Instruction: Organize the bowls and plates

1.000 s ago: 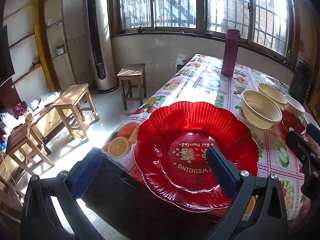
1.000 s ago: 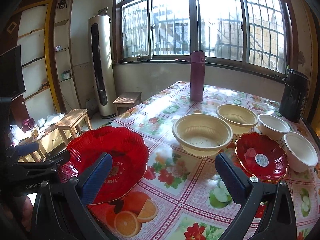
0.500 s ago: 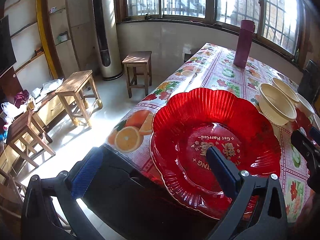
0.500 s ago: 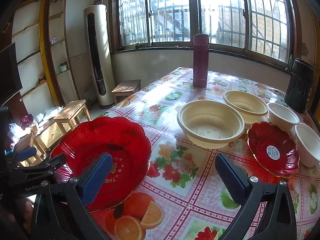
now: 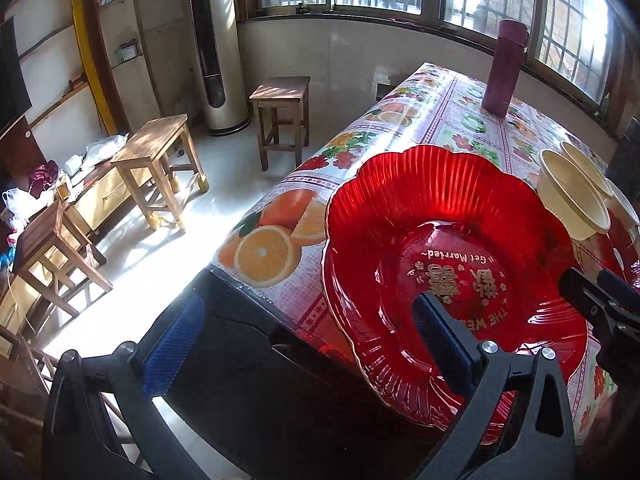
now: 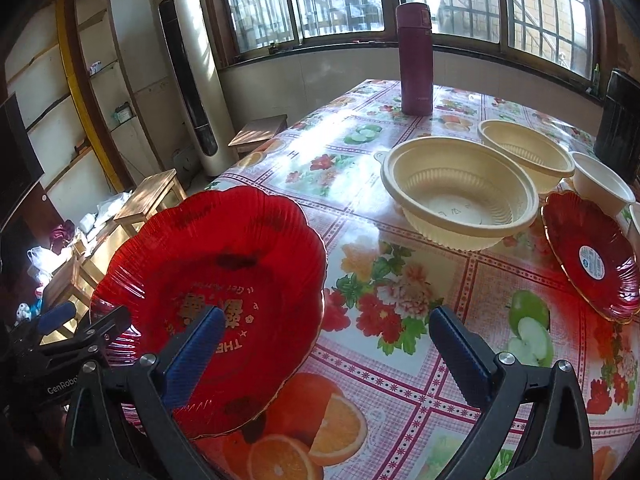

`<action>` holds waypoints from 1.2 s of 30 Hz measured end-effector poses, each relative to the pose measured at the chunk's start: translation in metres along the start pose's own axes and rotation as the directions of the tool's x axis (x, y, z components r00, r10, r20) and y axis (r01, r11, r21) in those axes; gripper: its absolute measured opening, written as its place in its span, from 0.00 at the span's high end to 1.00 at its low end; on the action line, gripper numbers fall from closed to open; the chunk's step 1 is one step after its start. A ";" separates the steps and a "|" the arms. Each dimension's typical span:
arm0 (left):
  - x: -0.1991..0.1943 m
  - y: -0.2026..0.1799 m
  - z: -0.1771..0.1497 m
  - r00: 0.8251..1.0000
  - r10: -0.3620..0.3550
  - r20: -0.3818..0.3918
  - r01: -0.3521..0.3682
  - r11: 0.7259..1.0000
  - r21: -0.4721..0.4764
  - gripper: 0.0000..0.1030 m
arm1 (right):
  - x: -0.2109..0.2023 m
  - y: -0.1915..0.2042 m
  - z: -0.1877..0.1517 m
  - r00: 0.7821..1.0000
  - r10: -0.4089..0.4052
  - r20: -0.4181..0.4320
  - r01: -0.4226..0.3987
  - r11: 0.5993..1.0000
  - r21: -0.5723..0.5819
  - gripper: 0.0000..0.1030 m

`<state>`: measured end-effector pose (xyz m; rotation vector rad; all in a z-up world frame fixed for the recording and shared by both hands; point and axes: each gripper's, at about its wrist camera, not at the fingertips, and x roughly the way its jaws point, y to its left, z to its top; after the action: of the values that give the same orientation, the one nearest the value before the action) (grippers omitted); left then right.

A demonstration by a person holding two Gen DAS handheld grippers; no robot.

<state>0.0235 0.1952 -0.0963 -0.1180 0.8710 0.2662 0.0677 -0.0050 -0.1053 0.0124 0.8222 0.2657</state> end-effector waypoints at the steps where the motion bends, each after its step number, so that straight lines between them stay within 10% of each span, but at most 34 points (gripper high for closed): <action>1: -0.001 -0.001 0.000 1.000 -0.001 0.002 0.001 1.000 0.006 0.00 | 0.002 0.001 0.000 1.000 -0.004 -0.006 0.004 1.000 -0.002 0.04; 8: 0.002 -0.011 -0.001 1.000 -0.008 -0.006 0.008 0.999 0.049 0.00 | 0.016 0.005 -0.003 0.997 -0.011 -0.073 0.011 1.000 -0.009 0.29; 18: 0.009 -0.022 -0.001 0.998 -0.057 -0.039 0.060 0.994 0.095 0.39 | 0.023 0.015 -0.004 0.995 0.015 -0.099 -0.020 0.999 -0.044 0.73; 28: 0.012 -0.026 0.000 0.999 -0.030 -0.025 0.033 0.992 0.118 0.69 | 0.026 0.015 0.000 0.993 0.047 -0.105 -0.050 0.998 -0.028 0.81; 36: 0.010 -0.032 0.002 0.999 -0.032 -0.033 0.035 0.993 0.112 0.70 | 0.018 0.012 0.001 0.997 0.043 -0.067 -0.044 0.999 -0.018 0.83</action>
<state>0.0400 0.1666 -0.1029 -0.0317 0.9119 0.1835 0.0770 0.0104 -0.1161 0.0028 0.8862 0.3167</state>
